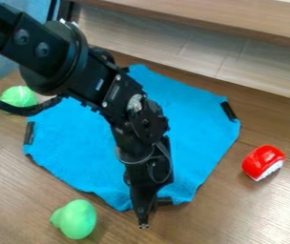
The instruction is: Fold the cloth from bottom right to top left
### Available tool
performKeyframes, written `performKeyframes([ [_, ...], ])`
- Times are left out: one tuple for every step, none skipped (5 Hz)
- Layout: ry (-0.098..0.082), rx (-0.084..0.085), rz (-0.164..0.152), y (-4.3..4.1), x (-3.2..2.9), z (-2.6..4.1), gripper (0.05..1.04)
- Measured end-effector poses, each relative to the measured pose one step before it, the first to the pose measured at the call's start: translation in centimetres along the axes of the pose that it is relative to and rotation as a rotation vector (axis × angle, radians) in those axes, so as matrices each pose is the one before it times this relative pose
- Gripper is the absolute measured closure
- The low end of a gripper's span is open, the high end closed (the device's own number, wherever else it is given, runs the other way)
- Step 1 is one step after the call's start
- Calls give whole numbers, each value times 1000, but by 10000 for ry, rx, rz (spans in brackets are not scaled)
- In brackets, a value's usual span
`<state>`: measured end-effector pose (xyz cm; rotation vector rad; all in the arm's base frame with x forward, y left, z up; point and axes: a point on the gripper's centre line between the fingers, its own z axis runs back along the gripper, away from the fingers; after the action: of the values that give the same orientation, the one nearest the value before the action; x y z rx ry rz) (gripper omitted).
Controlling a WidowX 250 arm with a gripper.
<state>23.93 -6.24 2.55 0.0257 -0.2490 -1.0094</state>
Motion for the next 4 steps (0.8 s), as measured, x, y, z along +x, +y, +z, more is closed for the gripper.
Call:
performKeyframes([
  [-22,1,26,102,135,-26,1008],
  [-14,-53,49,-7,98,-46,1022],
  [23,-204,148,4,310,134,1025],
  [-121,-103,44,446,778,505,1027],
])
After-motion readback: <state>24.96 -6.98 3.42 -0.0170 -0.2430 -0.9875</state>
